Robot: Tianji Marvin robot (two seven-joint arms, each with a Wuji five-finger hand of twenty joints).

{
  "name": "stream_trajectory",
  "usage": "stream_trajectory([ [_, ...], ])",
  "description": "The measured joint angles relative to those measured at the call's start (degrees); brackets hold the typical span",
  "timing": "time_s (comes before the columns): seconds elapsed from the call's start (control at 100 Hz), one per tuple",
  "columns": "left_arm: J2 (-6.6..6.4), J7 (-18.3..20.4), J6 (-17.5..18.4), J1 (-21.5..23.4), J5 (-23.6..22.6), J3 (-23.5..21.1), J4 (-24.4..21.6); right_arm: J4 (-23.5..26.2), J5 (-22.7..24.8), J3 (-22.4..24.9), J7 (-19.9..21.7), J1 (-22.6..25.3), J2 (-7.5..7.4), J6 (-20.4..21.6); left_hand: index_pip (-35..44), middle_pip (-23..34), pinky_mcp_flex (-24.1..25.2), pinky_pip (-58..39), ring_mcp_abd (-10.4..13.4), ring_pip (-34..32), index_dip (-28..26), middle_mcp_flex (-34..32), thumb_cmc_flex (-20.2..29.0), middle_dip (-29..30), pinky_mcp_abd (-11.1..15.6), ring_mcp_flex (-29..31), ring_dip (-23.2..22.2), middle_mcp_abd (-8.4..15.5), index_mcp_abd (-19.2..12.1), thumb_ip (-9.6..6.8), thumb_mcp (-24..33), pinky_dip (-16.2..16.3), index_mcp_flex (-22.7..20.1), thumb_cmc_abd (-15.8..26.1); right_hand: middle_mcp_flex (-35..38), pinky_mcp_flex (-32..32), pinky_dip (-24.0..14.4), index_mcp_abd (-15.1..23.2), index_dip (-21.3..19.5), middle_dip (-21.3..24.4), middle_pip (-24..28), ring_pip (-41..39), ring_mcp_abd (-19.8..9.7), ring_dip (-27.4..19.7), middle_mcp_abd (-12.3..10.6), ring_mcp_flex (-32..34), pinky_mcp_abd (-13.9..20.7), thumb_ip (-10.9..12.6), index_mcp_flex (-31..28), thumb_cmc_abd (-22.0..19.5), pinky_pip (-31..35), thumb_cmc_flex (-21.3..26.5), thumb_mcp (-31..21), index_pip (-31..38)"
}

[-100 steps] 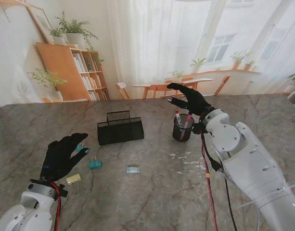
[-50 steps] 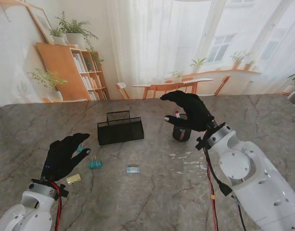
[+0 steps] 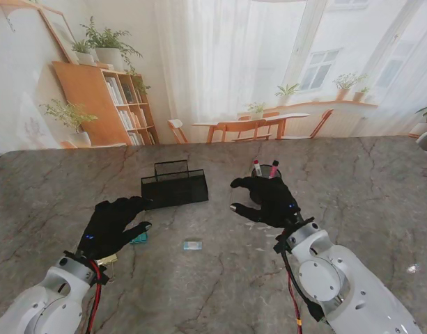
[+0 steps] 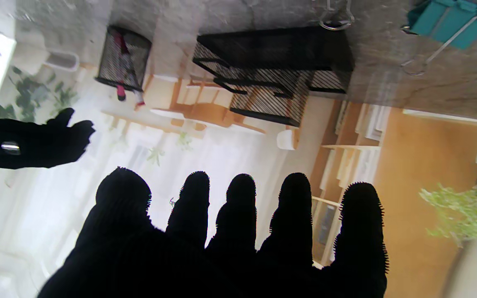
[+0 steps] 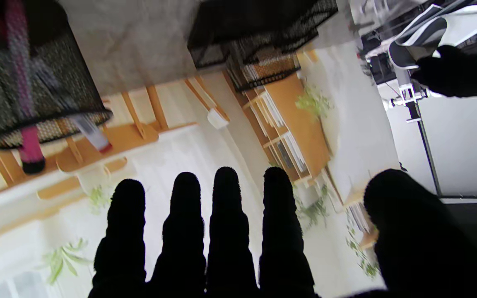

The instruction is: Organize desk stationery

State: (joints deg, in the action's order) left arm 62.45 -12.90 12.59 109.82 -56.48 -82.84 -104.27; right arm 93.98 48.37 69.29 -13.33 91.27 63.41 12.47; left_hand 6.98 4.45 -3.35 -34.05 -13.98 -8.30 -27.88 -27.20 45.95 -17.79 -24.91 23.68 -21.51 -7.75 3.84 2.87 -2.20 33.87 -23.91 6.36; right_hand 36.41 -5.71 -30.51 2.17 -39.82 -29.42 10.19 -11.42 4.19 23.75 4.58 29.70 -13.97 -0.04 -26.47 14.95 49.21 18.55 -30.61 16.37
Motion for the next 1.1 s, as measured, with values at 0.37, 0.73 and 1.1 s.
stream_trajectory([
  [0.37, -3.33, 14.6, 5.0, -11.9, -8.1, 10.2, 4.1, -3.0, -3.4, -0.6, 3.0, -1.1, -0.03, -1.5, 0.0, 1.6, -2.7, -5.6, 2.2, -1.1, -1.4, 0.0, 0.7, -3.6, 3.2, 0.0, -0.9, 0.1, 2.2, 0.0, -0.3, 1.4, 0.0, -4.5, 0.0, 0.1, 0.0, 0.0, 0.0, -0.3, 0.0, 0.0, 0.5, 0.3, 0.2, 0.0, 0.0, 0.0, 0.0, 0.1, 0.0, 0.1, 0.0, 0.0],
  [0.73, -5.51, 20.2, 1.0, -23.5, -17.7, 24.7, 10.6, -4.3, -5.6, 0.0, 2.0, -1.8, 0.21, -1.0, 0.1, 3.4, -2.7, -10.5, 2.8, -4.1, -2.0, 1.2, 2.2, -9.6, 6.4, -1.3, -3.9, -0.3, 7.8, 0.0, -0.6, 1.4, 0.0, -7.5, 0.5, 0.1, 0.0, 0.0, 0.0, -0.3, 0.3, 0.0, 0.5, 0.3, 0.2, 0.0, 0.0, 0.0, -0.7, 0.1, 0.0, 0.6, 0.0, 0.2],
  [1.1, -5.94, 20.9, -6.7, -30.6, -18.9, 35.6, 14.8, -4.6, -6.8, 0.8, 0.0, -1.4, 0.79, -1.2, 1.5, 17.2, -0.6, -16.9, 2.0, -12.3, -6.7, 4.1, 3.5, -27.4, 8.8, -3.2, -9.6, -2.2, 10.2, 0.0, -0.1, -1.0, 0.0, -9.8, 0.6, 0.1, 0.0, -0.1, 0.0, -0.9, 0.3, 0.0, 0.5, 0.3, 0.3, 0.0, 0.0, 0.0, -1.4, -0.1, 0.0, 0.7, 0.0, 0.5],
])
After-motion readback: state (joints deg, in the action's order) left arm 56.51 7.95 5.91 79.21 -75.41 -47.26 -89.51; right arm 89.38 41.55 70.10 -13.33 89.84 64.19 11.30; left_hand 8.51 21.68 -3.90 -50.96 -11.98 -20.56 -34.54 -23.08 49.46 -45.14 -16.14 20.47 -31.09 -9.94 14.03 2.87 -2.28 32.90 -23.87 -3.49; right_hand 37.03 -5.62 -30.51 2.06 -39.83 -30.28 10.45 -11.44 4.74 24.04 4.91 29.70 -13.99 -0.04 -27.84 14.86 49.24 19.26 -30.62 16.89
